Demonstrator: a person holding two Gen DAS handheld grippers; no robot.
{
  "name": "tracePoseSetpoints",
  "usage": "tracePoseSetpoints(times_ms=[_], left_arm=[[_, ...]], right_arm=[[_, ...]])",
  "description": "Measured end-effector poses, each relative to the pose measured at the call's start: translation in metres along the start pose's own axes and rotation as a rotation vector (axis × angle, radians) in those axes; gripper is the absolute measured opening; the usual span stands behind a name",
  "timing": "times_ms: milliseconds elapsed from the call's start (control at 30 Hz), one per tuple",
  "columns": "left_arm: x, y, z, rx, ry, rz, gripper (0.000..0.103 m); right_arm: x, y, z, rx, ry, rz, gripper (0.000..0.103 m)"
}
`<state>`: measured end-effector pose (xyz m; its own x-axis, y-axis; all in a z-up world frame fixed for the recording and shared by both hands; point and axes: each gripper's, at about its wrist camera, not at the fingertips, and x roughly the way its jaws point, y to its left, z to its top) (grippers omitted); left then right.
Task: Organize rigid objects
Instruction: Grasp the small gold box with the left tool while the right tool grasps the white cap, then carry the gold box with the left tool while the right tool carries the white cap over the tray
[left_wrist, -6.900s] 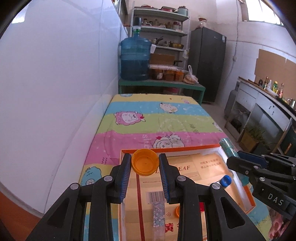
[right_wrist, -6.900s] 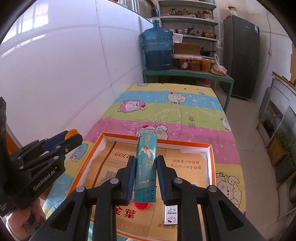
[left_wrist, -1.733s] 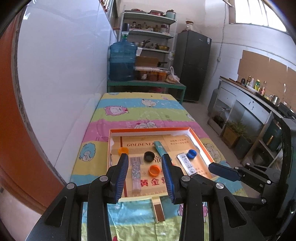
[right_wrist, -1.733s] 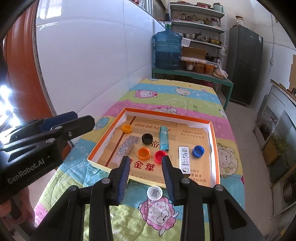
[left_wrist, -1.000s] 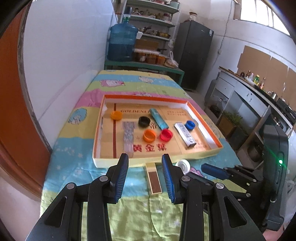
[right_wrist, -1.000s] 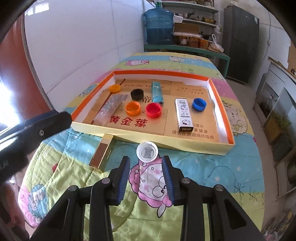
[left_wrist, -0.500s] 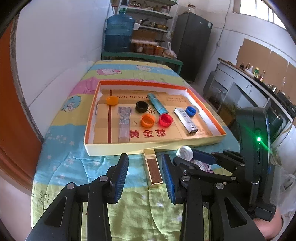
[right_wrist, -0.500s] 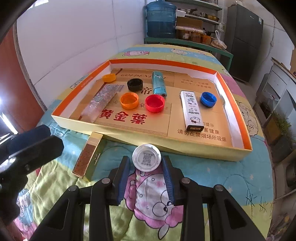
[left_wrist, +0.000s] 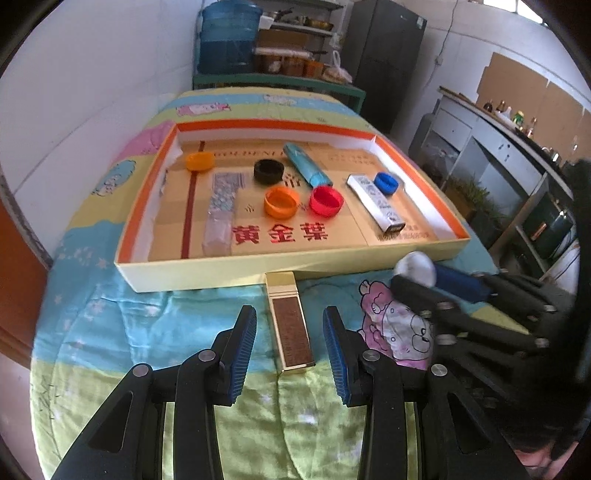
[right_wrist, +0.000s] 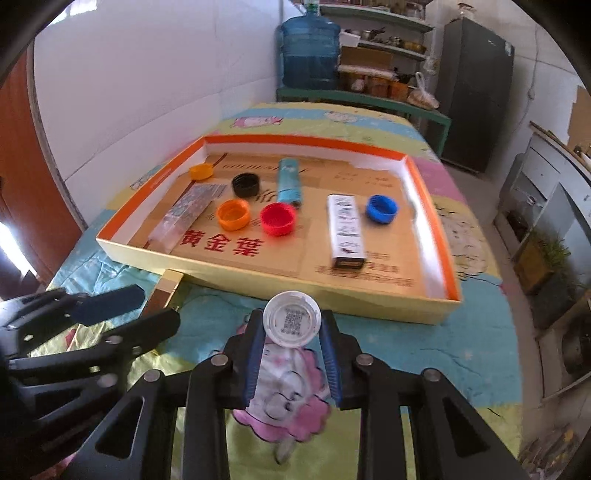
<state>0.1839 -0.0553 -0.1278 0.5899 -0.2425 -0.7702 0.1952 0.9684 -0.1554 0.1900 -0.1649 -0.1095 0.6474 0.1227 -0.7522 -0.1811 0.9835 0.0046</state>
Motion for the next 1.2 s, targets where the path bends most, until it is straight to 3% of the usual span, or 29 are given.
tracePoseSetpoints(times_ms=[300, 400, 1200], left_arm=[[0.012, -0.008, 0.000, 0.034, 0.005, 0.103, 0.037], [0.011, -0.009, -0.001, 0.052, -0.001, 0.106, 0.019], [-0.025, -0.007, 0.003, 0.037, -0.080, 0.083, 0.018]], right_arm=[[-0.009, -0.010, -0.004, 0.033, -0.008, 0.015, 0.030], [-0.010, -0.009, -0.005, 0.035, -0.008, 0.025, 0.030], [-0.025, 0.004, 0.001, 0.017, -0.040, 0.045, 0.030]])
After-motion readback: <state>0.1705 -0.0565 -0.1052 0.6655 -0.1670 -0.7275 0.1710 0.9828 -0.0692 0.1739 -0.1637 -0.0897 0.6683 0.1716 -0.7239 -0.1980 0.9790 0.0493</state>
